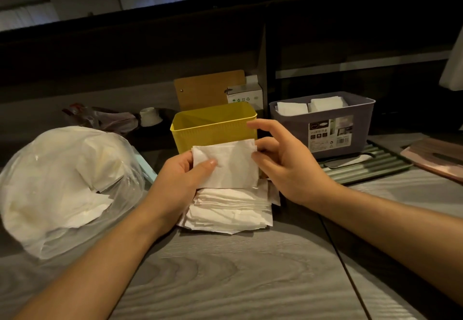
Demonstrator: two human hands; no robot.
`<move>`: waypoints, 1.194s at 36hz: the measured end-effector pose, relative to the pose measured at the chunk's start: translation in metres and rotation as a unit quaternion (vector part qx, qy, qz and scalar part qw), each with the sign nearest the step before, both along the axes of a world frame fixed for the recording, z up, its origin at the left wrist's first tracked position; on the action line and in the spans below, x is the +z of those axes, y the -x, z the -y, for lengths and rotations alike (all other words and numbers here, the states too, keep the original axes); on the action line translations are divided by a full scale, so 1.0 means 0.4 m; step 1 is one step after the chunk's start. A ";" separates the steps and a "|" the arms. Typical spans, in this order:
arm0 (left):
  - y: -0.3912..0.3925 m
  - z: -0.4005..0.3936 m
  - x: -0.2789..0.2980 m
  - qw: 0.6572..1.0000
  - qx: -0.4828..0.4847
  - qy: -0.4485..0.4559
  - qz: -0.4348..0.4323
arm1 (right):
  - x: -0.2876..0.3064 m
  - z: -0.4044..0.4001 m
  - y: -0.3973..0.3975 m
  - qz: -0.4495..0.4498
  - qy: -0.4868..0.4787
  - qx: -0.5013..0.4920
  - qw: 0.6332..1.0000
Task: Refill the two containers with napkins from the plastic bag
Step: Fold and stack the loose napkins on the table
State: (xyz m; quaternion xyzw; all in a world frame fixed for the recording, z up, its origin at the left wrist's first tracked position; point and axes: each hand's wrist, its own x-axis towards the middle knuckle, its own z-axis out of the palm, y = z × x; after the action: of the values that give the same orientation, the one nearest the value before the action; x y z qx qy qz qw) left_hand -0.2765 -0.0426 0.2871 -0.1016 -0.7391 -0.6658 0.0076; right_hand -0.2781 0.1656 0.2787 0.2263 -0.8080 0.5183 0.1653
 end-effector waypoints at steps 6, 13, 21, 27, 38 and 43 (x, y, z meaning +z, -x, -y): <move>0.006 -0.001 -0.008 1.000 -0.010 -0.007 -0.016 | -0.006 0.006 0.001 -0.020 -0.064 0.009 0.998; 0.019 0.015 -0.017 0.998 0.043 0.004 -0.036 | 0.018 -0.016 -0.011 -0.061 -0.085 -0.012 0.994; 0.022 0.027 -0.019 0.997 0.062 0.032 -0.029 | 0.017 -0.039 -0.018 0.026 -0.274 0.110 0.955; 0.020 0.032 -0.020 0.997 0.065 0.048 -0.023 | 0.024 -0.056 -0.023 0.053 -0.288 0.140 0.946; 0.018 0.030 -0.016 0.997 0.065 0.040 -0.004 | 0.035 -0.064 -0.033 0.044 -0.266 0.109 0.957; 0.014 0.028 -0.014 0.998 0.054 0.042 -0.001 | 0.025 -0.071 -0.022 0.032 -0.232 0.097 0.967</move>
State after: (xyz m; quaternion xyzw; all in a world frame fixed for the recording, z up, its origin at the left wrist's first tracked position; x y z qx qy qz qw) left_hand -0.2822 -0.0538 0.2814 -0.0623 -0.7706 -0.6330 0.0395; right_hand -0.2692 0.1940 0.2887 0.3189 -0.8852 0.3373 0.0317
